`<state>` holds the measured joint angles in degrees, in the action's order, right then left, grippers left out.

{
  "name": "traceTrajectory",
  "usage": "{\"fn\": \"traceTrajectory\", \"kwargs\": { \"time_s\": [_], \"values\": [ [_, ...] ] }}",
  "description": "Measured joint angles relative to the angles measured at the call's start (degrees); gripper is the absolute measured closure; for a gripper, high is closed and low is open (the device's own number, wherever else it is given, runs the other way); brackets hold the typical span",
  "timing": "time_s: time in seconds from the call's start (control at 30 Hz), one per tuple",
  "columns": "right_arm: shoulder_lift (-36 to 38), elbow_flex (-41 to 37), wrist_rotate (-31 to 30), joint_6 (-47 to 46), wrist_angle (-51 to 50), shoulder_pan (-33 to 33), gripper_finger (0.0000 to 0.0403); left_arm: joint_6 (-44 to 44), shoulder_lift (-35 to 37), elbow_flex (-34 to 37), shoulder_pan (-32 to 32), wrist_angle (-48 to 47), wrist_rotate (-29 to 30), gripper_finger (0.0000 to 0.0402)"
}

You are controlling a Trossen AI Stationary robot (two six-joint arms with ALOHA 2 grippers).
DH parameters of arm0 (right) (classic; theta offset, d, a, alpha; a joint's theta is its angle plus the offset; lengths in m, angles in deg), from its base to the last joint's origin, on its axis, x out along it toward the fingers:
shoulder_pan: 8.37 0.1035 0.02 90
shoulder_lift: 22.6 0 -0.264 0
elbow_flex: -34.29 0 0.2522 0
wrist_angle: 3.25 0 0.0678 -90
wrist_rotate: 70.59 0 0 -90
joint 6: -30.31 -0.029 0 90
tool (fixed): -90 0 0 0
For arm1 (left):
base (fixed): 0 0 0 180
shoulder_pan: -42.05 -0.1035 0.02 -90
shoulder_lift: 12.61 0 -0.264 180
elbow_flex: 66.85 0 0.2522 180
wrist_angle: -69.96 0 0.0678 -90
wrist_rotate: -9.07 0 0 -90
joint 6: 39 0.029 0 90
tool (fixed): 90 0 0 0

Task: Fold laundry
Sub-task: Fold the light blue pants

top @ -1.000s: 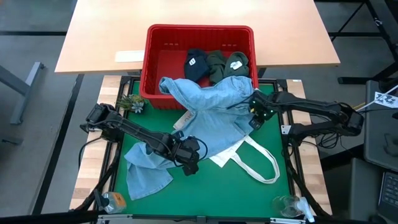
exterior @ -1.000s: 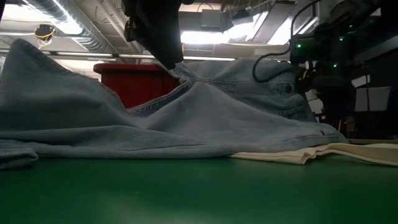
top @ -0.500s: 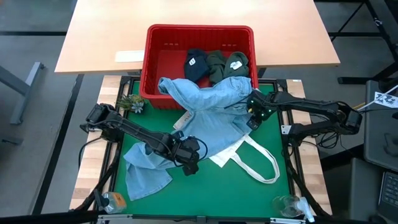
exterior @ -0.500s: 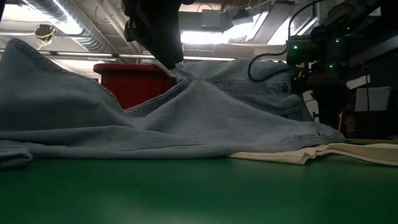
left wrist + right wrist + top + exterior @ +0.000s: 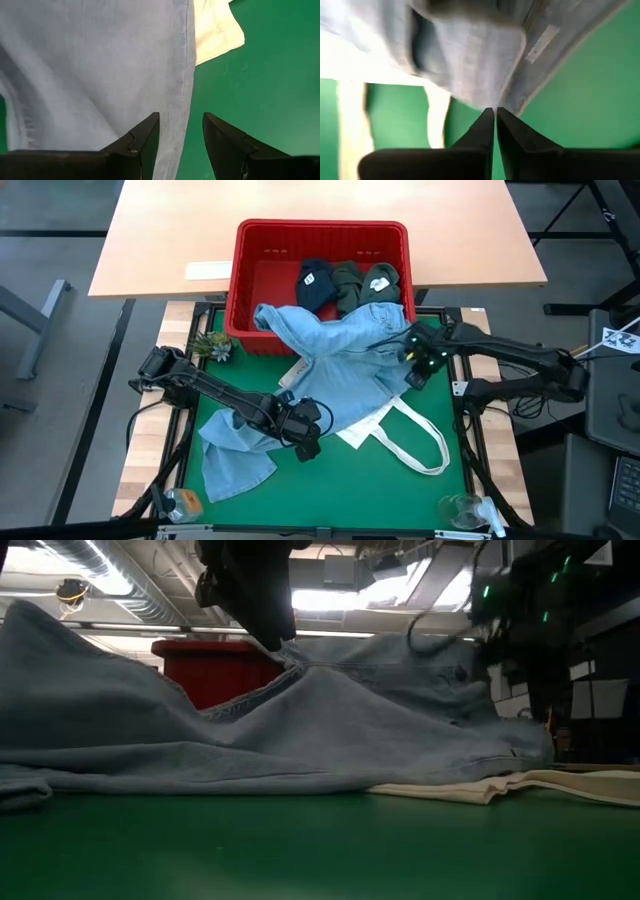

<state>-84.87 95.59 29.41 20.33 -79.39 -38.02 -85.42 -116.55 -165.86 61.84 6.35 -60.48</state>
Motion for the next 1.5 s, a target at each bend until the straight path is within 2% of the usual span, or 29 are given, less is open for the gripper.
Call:
{"fn": "traceTrajectory", "kwargs": {
  "time_s": [0.3,0.57,0.67,0.83,0.93,1.13,1.23,1.33,1.5],
  "values": [
    [15.1,12.1,2.6,-3.7,-2.2,0.0,0.04,0.9,2.4,0.0,-1.4,-2.4,5.8,0.0257],
    [20.0,14.3,-3.1,-6.8,-0.5,0.0,0.0394,4.5,4.8,0.0,-4.6,-1.2,7.3,0.0257],
    [20.0,14.3,-7.4,-6.9,-0.5,0.0,0.0392,5.6,4.8,0.0,-5.4,-1.2,6.9,0.0257],
    [17.8,14.3,-7.6,-6.3,-0.4,0.0,0.0374,6.5,4.7,0.0,-6.1,-1.1,6.6,0.0257],
    [15.6,14.3,-8.4,-6.3,-0.4,0.0,0.0344,6.5,4.7,0.0,-6.1,-1.1,6.4,0.0257],
    [10.8,14.3,-11.1,-5.9,-0.7,0.0,0.0256,6.5,4.7,0.0,-6.0,-1.0,5.4,0.0257],
    [8.2,14.3,-13.7,-3.2,-0.7,0.0,0.0223,6.5,4.7,0.0,-6.0,-1.0,5.4,0.0257],
    [6.2,14.3,-15.5,-0.5,-0.7,0.0,0.0205,6.6,4.7,0.0,-6.0,-1.1,5.4,0.0257],
    [1.5,14.3,-14.5,1.1,-0.7,0.0,0.0199,6.6,4.7,0.0,-6.0,-1.0,5.4,0.0257]
  ]
}}
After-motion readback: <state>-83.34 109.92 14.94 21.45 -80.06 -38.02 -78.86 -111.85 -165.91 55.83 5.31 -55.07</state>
